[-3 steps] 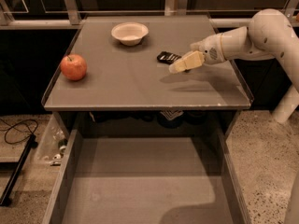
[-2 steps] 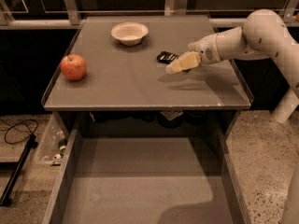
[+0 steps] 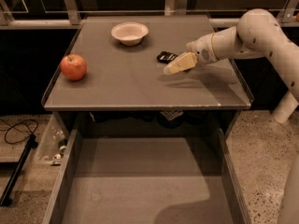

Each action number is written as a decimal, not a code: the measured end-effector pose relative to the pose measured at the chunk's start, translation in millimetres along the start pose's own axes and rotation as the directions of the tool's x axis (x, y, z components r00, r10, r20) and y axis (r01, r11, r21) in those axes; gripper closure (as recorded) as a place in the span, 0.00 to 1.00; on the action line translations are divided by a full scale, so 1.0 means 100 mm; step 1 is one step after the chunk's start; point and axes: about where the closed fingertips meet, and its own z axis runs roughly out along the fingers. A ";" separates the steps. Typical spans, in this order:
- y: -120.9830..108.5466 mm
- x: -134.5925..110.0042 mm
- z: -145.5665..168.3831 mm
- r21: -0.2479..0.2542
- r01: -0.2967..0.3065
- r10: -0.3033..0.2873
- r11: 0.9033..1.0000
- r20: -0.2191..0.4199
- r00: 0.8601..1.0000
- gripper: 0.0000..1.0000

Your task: Place rxbar chocolate into top drawer

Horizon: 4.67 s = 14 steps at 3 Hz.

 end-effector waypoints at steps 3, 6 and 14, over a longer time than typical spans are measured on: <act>-0.08 0.11 0.08 -0.004 -0.035 0.035 0.999 0.006 0.999 0.19; -0.08 0.11 0.08 -0.004 -0.035 0.035 0.999 0.006 0.999 0.87; 0.92 0.06 -1.45 0.032 0.115 -0.115 0.993 0.003 0.993 1.00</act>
Offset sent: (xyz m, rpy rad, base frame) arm 0.0112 -0.0126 -0.0195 0.0344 0.0367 -0.0354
